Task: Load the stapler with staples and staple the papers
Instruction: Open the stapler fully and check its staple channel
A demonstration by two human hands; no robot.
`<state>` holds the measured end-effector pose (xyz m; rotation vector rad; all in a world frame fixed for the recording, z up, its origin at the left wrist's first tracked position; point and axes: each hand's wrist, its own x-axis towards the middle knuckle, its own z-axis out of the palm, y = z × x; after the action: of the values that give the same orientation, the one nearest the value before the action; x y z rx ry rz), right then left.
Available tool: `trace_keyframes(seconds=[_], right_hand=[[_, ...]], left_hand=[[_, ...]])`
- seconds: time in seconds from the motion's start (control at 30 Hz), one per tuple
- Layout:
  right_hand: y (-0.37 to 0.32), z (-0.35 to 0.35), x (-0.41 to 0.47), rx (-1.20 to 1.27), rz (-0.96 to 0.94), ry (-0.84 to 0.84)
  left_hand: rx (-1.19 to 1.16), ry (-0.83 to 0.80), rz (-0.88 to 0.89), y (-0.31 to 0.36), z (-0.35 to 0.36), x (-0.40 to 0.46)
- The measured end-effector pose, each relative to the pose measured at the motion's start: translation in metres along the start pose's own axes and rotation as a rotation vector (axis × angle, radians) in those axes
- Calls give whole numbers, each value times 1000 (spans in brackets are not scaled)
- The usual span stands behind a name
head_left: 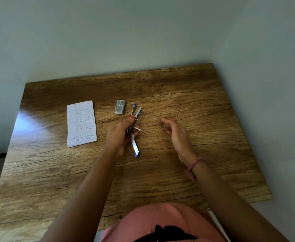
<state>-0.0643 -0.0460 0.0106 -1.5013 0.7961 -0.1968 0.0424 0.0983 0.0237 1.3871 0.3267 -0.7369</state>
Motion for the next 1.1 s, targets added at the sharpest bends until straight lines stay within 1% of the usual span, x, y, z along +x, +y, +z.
trace_keyframes(seconds=[0.07, 0.17, 0.2, 0.27, 0.33, 0.43, 0.47, 0.5, 0.57, 0.7, 0.9, 1.0, 1.1], right_hand=[[-1, -1, 0, 36, 1, 16], [-5, -6, -2, 166, 5, 85], [-7, -8, -4, 183, -7, 108], [-7, -11, -9, 139, -30, 124], [-7, -11, -17, 37, -28, 52], [-5, 0, -32, -31, -3, -168], [-3, 5, -36, -26, 0, -209], [1, 10, -39, -38, -13, -215], [9, 18, -42, -87, -71, -154], [20, 24, -36, -216, -185, 5], [22, 29, -31, -350, -287, 177], [25, 31, -31, -373, -387, 293], [26, 34, -33, -414, -476, 371]], left_hand=[[1, 5, 0, 0, 0, 0], [-4, -1, -1, -1, -1, 1], [-11, -10, -6, -2, -1, 1], [-22, -22, -19, -4, 0, 1], [-23, -17, -30, -7, 2, 1], [-17, 20, -3, -13, 8, 2], [-7, 35, 16, -13, 10, 2], [18, 55, 41, -12, 13, 2], [83, 83, 96, -11, 17, 5], [225, 88, 190, -7, 22, 18], [327, 27, 220, 0, 22, 34], [415, 25, 252, 0, 20, 41], [489, 23, 290, 2, 21, 43]])
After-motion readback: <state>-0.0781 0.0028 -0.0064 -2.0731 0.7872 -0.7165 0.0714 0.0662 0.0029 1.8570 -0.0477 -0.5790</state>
